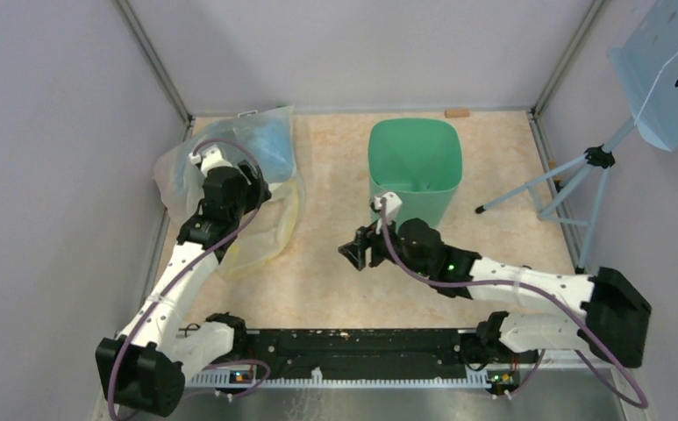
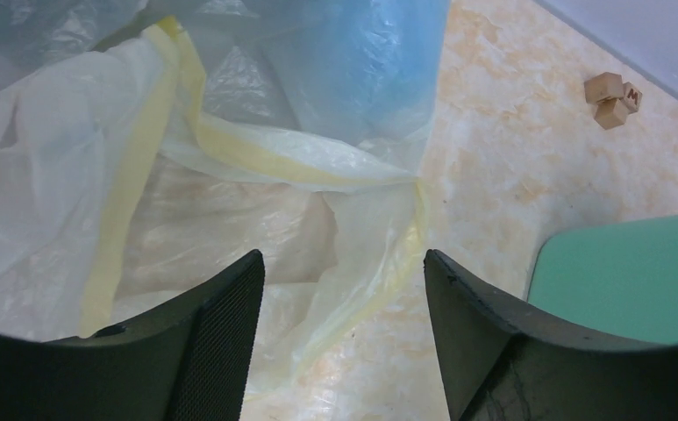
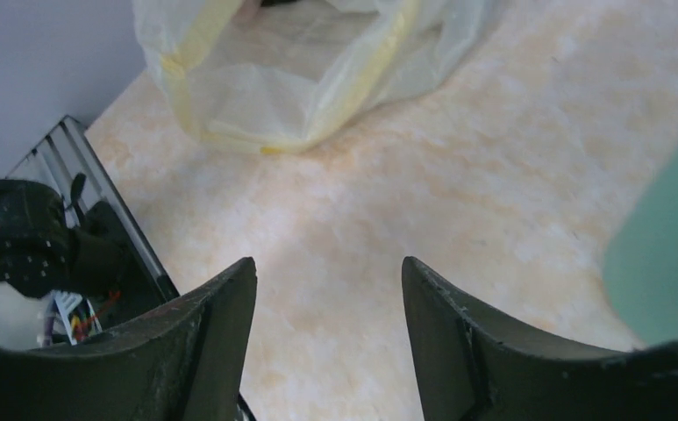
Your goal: Put the trash bags into the trash bin
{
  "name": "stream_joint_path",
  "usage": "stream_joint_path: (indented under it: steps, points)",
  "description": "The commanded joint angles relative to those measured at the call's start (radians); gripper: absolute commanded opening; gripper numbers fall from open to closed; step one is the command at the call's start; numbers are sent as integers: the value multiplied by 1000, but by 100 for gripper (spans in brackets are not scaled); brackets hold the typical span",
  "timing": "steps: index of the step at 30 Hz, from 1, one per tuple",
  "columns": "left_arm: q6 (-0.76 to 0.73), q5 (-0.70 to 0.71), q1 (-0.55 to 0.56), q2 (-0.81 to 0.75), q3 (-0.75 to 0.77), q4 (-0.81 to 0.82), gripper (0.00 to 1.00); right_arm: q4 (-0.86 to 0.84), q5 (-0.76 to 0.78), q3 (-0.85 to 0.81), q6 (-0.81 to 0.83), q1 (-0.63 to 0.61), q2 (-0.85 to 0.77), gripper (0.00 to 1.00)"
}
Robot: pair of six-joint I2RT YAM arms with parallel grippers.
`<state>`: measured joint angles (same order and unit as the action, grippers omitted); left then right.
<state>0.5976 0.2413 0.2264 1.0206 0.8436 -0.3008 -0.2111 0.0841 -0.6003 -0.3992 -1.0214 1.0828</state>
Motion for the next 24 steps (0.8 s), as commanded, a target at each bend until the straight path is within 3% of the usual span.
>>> stream_joint_path:
  steps: [1, 4, 10, 14, 24]
  points:
    - [-4, 47, -23, -58, 16, -96, 70, -138, 83, -210, 48, -76, 207, 61]
    - [37, 91, -77, -108, 18, -149, 66, -80, 106, -361, 61, -81, 356, 58]
    - [32, 21, -186, -202, -20, -150, 64, 83, 227, -657, 84, -80, 613, 55]
    - [17, 8, -203, -202, -17, -171, 66, 176, 231, -834, 42, -48, 774, 56]
    - [-102, -3, -206, -224, -8, -148, 69, 267, 152, -1094, -30, 69, 1027, 58]
